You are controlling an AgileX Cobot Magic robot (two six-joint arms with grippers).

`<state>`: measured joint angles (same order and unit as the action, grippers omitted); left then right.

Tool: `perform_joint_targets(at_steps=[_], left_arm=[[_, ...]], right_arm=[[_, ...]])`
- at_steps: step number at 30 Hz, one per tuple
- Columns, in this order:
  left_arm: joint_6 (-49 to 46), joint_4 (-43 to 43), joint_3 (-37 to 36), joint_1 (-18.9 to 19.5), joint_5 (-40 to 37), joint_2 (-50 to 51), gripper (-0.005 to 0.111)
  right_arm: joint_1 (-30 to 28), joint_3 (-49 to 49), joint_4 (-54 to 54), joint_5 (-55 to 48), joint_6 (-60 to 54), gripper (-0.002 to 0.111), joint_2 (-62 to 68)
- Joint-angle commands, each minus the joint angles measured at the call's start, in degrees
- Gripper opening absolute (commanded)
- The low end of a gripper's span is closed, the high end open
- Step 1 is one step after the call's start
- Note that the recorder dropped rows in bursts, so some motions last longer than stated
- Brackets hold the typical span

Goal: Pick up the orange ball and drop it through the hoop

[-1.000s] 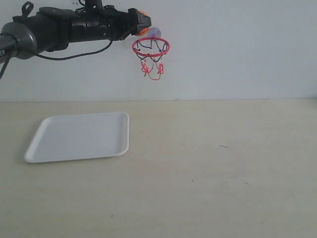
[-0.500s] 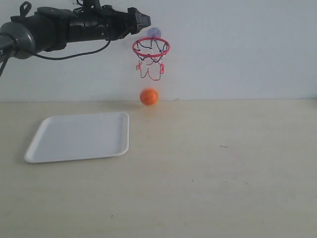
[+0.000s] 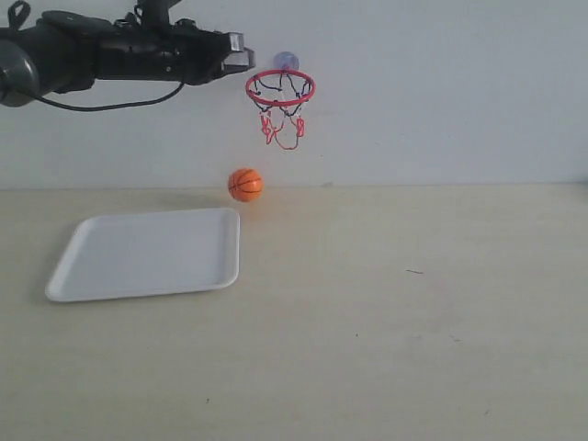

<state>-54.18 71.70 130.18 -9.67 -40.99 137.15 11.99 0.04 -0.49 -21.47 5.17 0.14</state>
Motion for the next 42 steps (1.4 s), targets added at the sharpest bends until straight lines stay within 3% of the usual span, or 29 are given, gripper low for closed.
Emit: perform_joint_targets(at_steps=[1,8,14,22,28,35,42], left_arm=[[8.64,-6.75,0.34,2.91,-6.44,-1.61,0.004],[16.05,-10.34,0.22,5.77,-18.55,-3.12,0.004],[28.01,-22.84,-2.49,5.77,-25.27,-4.37,0.004],[27.07,-23.27,-13.63,5.67,-28.97,-10.0,0.004],[24.18,-23.51,-34.82,4.88,-28.7,-18.9,0.004],[20.15,-19.32,-65.95,2.46,-8.65,-34.83,0.004],[5.14,-4.79,-87.6,1.48,-0.57,-48.66,0.004]], right_arm=[[0.0,-0.04,0.0,0.52,-0.16,0.0,-0.14],[0.0,-0.04,0.0,0.52,-0.16,0.0,-0.14],[0.0,-0.04,0.0,0.52,-0.16,0.0,-0.14],[0.0,-0.04,0.0,0.52,-0.16,0.0,-0.14],[0.0,-0.04,0.0,0.42,-0.16,0.0,-0.14],[0.0,-0.04,0.0,0.42,-0.16,0.0,-0.14],[0.0,-0.04,0.0,0.42,-0.16,0.0,-0.14]])
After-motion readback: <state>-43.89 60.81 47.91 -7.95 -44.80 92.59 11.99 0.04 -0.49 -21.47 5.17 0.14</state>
